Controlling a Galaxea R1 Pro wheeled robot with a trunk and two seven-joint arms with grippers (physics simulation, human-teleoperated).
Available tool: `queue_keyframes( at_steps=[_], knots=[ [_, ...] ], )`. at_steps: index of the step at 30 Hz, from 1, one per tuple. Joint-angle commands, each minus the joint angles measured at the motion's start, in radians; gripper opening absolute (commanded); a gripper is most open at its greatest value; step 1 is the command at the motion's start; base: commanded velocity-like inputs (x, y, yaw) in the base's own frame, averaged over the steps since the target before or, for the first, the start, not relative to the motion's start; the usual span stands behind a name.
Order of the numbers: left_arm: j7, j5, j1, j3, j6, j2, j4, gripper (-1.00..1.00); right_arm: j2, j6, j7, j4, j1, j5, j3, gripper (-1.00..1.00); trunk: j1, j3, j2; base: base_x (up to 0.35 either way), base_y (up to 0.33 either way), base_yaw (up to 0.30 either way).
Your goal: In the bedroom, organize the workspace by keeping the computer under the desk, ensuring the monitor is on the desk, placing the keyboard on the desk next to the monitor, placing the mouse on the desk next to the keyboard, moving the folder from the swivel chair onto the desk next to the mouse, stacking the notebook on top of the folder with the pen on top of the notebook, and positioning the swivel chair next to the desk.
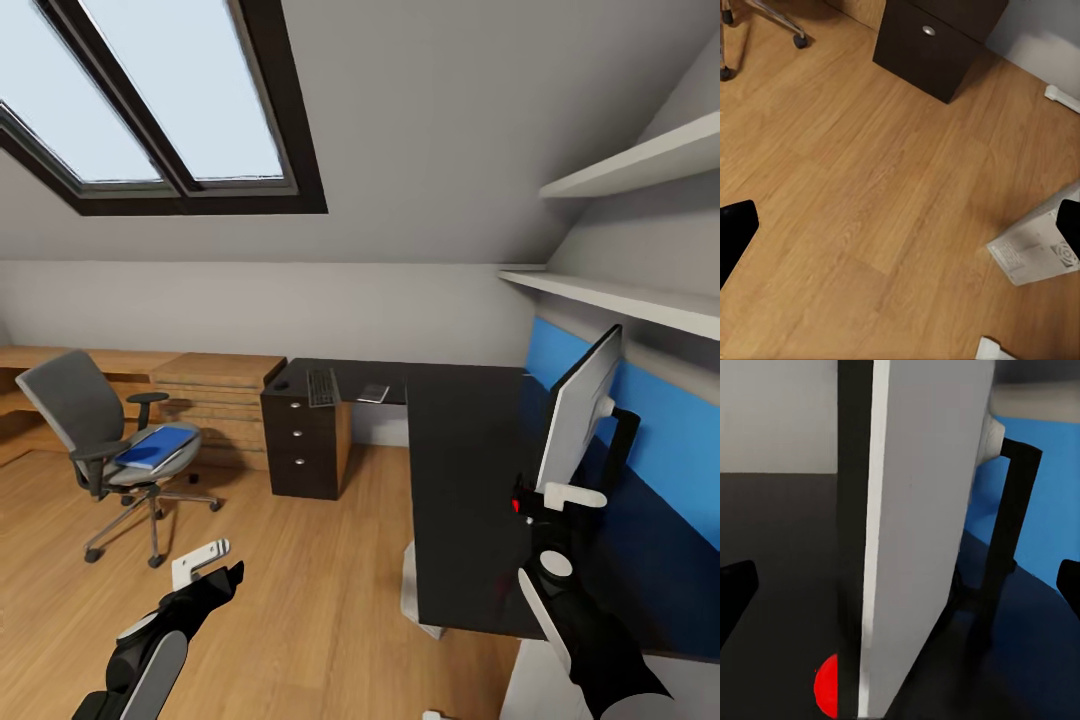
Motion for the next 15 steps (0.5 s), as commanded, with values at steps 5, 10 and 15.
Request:
queue_keyframes(
  at_steps=[5, 10, 15],
  knots=[
    [0.01, 0.012, 0.0, -0.002, 0.001, 0.001, -0.001, 1.0, -0.001, -0.003, -0.007, 0.0, -0.001, -0.006, 0.004, 1.0, 0.0, -0.001, -0.001, 0.006, 0.058, 0.0],
    [0.01, 0.012, 0.0, -0.002, 0.002, 0.001, -0.001, 1.0, -0.001, -0.003, -0.007, 0.001, -0.001, -0.006, 0.004, 1.0, 0.0, -0.001, -0.001, 0.008, 0.011, 0.0],
    [0.01, 0.012, 0.0, -0.002, 0.003, 0.001, -0.001, 1.0, -0.001, -0.003, -0.007, 0.001, -0.001, -0.006, 0.004, 1.0, 0.0, -0.001, -0.001, 0.201, 0.002, 0.0]
  ],
)
